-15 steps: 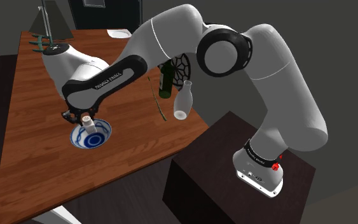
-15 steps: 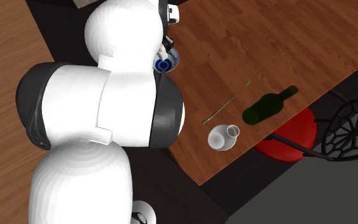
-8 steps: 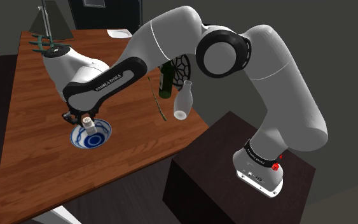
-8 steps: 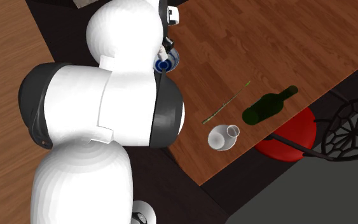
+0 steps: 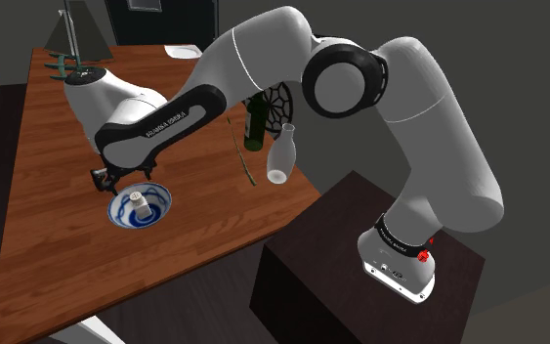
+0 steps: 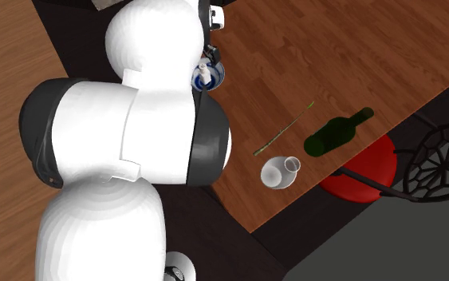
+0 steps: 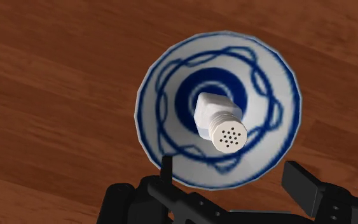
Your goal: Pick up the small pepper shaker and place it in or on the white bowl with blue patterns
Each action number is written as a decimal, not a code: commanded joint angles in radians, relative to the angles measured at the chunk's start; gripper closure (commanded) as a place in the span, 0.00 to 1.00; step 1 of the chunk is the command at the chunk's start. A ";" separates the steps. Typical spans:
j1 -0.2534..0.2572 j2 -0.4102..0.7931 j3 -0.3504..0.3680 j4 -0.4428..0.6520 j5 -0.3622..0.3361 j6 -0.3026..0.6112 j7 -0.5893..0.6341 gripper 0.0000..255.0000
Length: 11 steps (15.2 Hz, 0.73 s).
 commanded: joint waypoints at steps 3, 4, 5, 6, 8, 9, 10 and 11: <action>-0.005 -0.075 0.014 -0.018 0.013 -0.057 -0.005 0.00; -0.005 -0.075 0.014 -0.018 0.013 -0.056 -0.005 0.00; -0.005 -0.075 0.014 -0.019 0.013 -0.056 -0.005 0.00; -0.005 -0.075 0.014 -0.018 0.013 -0.056 -0.005 0.00; -0.005 -0.075 0.014 -0.018 0.013 -0.056 -0.005 0.00; -0.005 -0.075 0.014 -0.018 0.013 -0.056 -0.005 0.00; -0.005 -0.075 0.014 -0.018 0.013 -0.056 -0.005 0.00; -0.005 -0.075 0.014 -0.018 0.013 -0.056 -0.005 0.00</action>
